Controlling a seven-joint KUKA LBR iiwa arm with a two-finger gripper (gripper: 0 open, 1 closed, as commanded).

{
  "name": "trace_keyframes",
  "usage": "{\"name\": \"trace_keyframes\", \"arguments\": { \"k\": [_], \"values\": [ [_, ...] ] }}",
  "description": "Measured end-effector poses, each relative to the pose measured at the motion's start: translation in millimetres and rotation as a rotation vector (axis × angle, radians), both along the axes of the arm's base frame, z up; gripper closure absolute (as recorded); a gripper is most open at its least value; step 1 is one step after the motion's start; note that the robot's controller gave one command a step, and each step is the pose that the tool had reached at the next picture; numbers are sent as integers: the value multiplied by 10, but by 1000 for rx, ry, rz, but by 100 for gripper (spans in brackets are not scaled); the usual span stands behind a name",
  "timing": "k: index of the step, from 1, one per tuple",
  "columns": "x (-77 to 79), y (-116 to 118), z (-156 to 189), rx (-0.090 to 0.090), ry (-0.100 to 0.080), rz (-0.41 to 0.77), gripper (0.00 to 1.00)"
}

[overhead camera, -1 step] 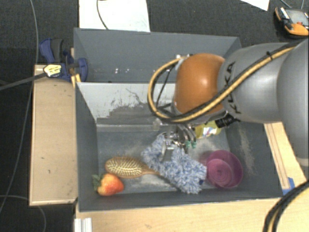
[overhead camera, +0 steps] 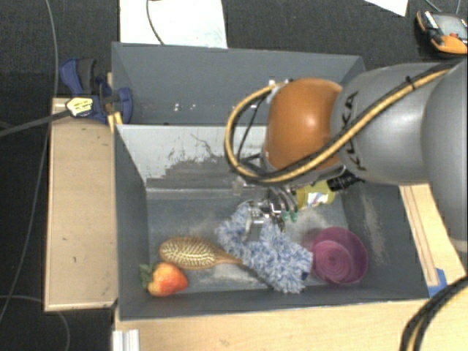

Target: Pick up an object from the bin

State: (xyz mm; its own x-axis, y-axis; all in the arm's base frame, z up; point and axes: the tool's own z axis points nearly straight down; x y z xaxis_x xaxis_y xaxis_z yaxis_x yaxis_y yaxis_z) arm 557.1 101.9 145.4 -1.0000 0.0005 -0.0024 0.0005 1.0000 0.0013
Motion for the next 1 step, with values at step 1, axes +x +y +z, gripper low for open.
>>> {"name": "trace_keyframes", "arguments": {
  "k": [1],
  "values": [
    [-424, -734, -753, -1, 3, 314, 0]
  ]
}}
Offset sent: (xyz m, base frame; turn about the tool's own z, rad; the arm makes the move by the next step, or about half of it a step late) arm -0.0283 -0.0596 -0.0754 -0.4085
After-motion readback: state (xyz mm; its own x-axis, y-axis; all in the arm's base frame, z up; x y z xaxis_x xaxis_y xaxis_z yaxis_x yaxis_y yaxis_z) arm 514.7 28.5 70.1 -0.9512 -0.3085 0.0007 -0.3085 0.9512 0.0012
